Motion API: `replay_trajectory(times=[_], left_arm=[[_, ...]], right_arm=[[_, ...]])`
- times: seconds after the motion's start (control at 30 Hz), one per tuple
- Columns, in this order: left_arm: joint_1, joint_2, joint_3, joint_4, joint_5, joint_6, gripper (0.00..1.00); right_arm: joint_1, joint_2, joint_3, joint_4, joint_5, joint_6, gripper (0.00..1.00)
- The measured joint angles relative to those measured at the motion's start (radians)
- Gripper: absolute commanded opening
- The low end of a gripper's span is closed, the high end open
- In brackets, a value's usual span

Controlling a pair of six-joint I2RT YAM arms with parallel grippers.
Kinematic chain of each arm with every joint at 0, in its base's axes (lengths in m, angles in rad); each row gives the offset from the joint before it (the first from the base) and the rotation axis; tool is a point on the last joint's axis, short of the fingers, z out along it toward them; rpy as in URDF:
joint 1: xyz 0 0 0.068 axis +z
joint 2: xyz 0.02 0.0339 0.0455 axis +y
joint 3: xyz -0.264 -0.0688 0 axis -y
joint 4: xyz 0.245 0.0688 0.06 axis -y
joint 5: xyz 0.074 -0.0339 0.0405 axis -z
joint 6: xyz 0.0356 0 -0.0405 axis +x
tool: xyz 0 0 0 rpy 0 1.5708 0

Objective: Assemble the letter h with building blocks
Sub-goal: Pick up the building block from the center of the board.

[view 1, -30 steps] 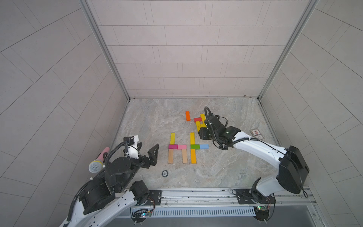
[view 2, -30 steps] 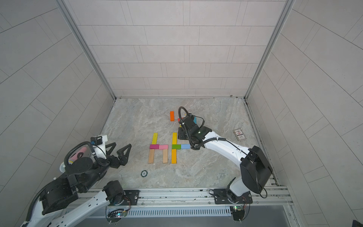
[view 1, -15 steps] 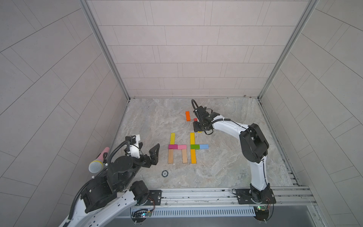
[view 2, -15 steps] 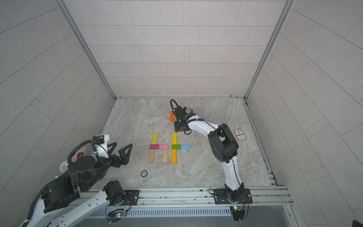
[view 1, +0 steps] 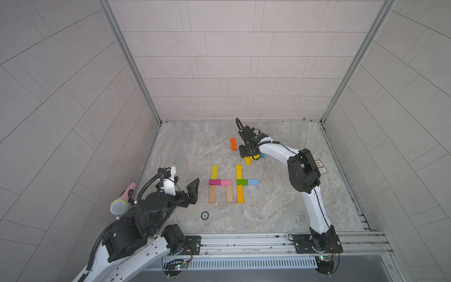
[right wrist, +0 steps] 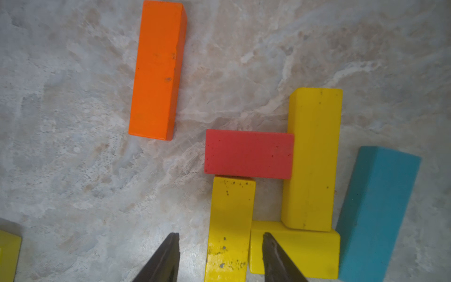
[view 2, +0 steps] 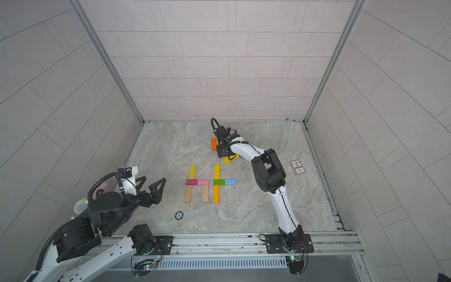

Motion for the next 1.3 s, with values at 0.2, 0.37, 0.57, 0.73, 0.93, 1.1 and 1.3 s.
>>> replay_trajectory(times=[0.2,0.37,0.57,0.73,0.93,1.1,1.3], left_arm=[[0.0,0.001,0.0,0.0,-0.001,0.0,1.0],[0.0,0.002,0.0,0.0,0.0,0.0,1.0],[0.001,0.005,0.0,0.0,0.0,0.0,1.0],[0.005,0.007,0.0,0.0,0.0,0.0,1.0],[0.006,0.008,0.0,0.0,0.001,0.0,1.0],[0.011,0.009,0.0,0.0,0.002,0.0,1.0],[0.016,0.014,0.0,0.0,0.008,0.0,1.0]], right_arm=[[-0.008,0.047,0.061,-0.032,0.005,-0.018,0.56],[-0.008,0.066,0.083,-0.056,0.006,-0.025,0.54],[-0.008,0.09,0.094,-0.066,0.016,-0.031,0.51],[-0.006,0.119,0.123,-0.072,0.026,-0.042,0.47],[0.005,0.125,0.134,-0.087,0.051,-0.056,0.33],[0.011,0.124,0.134,-0.079,0.05,-0.058,0.29],[0.013,0.089,0.129,-0.074,0.05,-0.05,0.26]])
